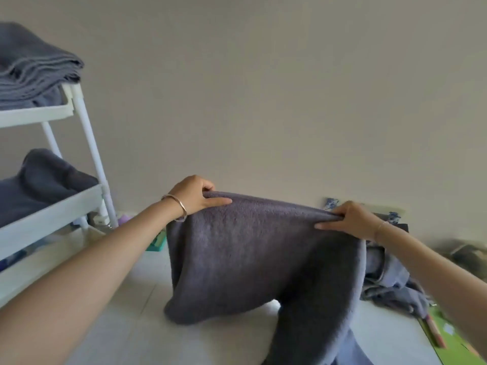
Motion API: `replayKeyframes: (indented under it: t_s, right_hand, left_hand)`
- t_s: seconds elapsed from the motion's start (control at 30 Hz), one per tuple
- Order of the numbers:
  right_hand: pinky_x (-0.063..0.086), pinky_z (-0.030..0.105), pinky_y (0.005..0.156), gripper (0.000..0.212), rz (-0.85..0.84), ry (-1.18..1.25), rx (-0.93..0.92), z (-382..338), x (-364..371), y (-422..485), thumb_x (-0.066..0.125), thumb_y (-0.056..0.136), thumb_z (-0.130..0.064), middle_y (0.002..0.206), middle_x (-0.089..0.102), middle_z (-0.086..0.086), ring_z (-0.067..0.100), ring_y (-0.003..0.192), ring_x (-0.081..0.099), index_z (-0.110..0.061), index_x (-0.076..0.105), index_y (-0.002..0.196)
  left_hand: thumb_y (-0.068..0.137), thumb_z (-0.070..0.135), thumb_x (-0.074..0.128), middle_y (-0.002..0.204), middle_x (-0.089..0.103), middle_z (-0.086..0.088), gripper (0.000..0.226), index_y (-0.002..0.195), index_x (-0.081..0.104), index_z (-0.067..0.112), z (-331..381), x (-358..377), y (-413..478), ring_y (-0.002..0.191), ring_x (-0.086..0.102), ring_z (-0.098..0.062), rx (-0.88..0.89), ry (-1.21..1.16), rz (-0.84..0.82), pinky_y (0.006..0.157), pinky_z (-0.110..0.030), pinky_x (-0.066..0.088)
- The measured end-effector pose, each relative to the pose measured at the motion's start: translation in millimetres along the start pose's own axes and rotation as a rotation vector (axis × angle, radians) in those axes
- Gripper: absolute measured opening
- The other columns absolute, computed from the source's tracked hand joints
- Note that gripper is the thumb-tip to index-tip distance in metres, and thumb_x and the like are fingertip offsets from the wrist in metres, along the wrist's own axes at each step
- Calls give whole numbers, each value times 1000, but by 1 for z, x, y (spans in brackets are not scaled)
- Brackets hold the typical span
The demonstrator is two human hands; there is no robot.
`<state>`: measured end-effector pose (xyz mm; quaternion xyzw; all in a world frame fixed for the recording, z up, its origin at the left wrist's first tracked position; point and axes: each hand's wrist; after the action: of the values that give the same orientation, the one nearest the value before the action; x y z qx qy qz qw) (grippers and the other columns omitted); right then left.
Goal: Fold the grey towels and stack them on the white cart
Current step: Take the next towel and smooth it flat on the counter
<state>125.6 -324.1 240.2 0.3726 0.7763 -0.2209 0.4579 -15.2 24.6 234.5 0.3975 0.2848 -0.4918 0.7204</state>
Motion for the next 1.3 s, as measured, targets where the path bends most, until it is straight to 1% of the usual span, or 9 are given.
replayKeyframes:
  t_s: [0.13, 0.3, 0.47, 0.6, 0.73, 0.87, 1.0, 1.17, 1.3]
  right_hand:
    - [35, 21, 51, 34, 383, -11, -212, -43, -80, 15, 79, 72, -24, 52, 52, 8, 6, 49, 44, 6, 67, 66]
    - [45, 40, 61, 27, 693, -256, -416, -72, -150, 13, 74, 79, -28, 60, 57, 12, 32, 62, 57, -10, 61, 63]
    - [41, 34, 56, 29, 691, -249, -428, -60, -128, 5, 72, 76, -39, 53, 46, -9, 21, 57, 52, -27, 51, 60]
    - [34, 34, 51, 49, 421, -182, -279, -19, -43, 0, 78, 69, -42, 43, 31, -9, 10, 46, 35, -32, 35, 48]
    - [23, 26, 51, 56, 77, -12, -120, 20, 46, -16, 70, 60, -62, 50, 29, -6, 7, 48, 26, -14, 41, 51]
    - [36, 20, 62, 59, -148, 225, 99, 48, 129, -44, 64, 64, -71, 54, 47, -6, 4, 54, 42, -13, 54, 55]
    - [26, 21, 43, 66, -255, 306, 358, 52, 185, -79, 58, 73, -70, 47, 23, -4, 10, 40, 24, -18, 22, 54]
    - [23, 27, 49, 74, -403, 197, 486, 58, 226, -102, 57, 63, -82, 48, 20, -2, 16, 45, 21, -20, 18, 53]
    - [37, 13, 52, 57, -638, -37, 464, 59, 250, -116, 51, 85, -63, 35, 41, -11, 6, 45, 40, -20, 44, 48]
  left_hand:
    - [60, 83, 56, 46, 24, 1, 73, 49, 26, 16, 38, -45, 32, 47, 25, -16, 90, 67, 294, 49, -31, 23]
    - [64, 75, 47, 44, 26, 2, 63, 50, 23, 18, 75, -86, 56, 50, 31, -21, 249, 158, 666, 45, -24, 21]
    - [71, 68, 54, 45, 32, -4, 58, 52, 29, 19, 64, -76, 49, 46, 31, -22, 355, 220, 753, 47, -25, 21]
    - [73, 83, 36, 41, 32, -8, 72, 50, 27, 15, 16, -13, 15, 41, 28, -19, 302, 210, 575, 43, -24, 15]
    - [64, 92, 24, 41, 24, 1, 78, 49, 25, 16, -36, 65, -39, 42, 31, -20, 118, 176, 327, 45, -26, 21]
    - [53, 90, 39, 40, 25, 0, 72, 48, 21, 21, -71, 120, -102, 43, 29, -11, -69, 82, 47, 45, -25, 21]
    - [66, 77, 55, 41, 35, -1, 70, 47, 24, 17, -90, 158, -156, 45, 26, -14, -206, 85, -165, 46, -26, 18]
    - [77, 74, 43, 40, 33, -3, 69, 47, 25, 15, -98, 181, -196, 44, 27, -12, -298, 149, -324, 45, -27, 17]
    - [82, 72, 37, 56, 57, 8, 61, 50, 47, 22, -94, 189, -219, 54, 52, -5, -333, 123, -536, 55, -18, 37]
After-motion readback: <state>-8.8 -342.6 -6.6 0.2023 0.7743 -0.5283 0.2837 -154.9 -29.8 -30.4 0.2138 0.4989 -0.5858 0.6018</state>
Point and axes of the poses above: each hand's wrist, its own y-axis towards the middle knuckle, its own x-axis out of the palm, z = x × y
